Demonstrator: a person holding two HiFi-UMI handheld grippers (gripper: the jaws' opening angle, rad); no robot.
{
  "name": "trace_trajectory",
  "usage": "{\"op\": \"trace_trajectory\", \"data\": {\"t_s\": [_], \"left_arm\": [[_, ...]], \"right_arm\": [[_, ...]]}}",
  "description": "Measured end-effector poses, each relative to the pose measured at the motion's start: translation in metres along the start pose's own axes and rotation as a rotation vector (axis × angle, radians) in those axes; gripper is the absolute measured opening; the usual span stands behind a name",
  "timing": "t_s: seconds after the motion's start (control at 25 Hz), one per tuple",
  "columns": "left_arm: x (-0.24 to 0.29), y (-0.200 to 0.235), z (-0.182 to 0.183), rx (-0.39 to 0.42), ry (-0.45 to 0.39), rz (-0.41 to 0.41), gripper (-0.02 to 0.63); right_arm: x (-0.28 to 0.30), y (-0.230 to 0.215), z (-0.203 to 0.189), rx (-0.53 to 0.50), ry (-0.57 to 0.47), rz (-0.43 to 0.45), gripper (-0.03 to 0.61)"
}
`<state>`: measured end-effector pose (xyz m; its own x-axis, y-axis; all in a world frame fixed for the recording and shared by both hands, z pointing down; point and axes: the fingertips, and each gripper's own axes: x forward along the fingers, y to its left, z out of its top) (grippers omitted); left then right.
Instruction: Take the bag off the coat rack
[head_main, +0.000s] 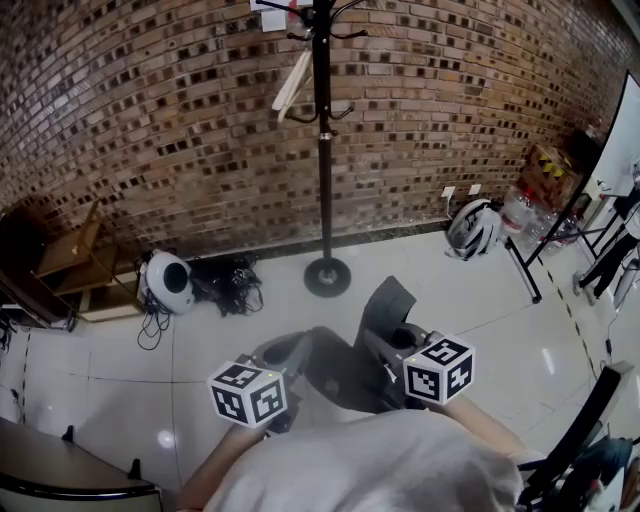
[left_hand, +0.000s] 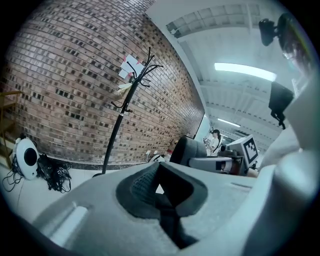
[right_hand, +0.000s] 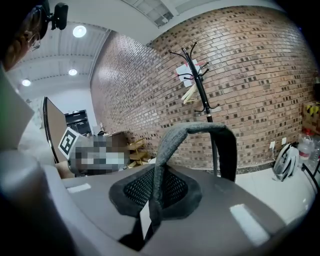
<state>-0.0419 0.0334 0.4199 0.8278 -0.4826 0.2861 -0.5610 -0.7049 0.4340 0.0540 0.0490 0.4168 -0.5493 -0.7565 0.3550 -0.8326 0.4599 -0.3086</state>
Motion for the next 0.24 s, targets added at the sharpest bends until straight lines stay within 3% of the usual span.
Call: {"op": "trace_trajectory", "data": {"t_s": [0.24], "left_arm": [[0.0014,-0.0072,-0.0029,0.001,0.003,-0.005,0.0]], "right_arm": [[-0.0043,0.0006,-0.0025,0.008,-0.001,0.003,0.018]]}}
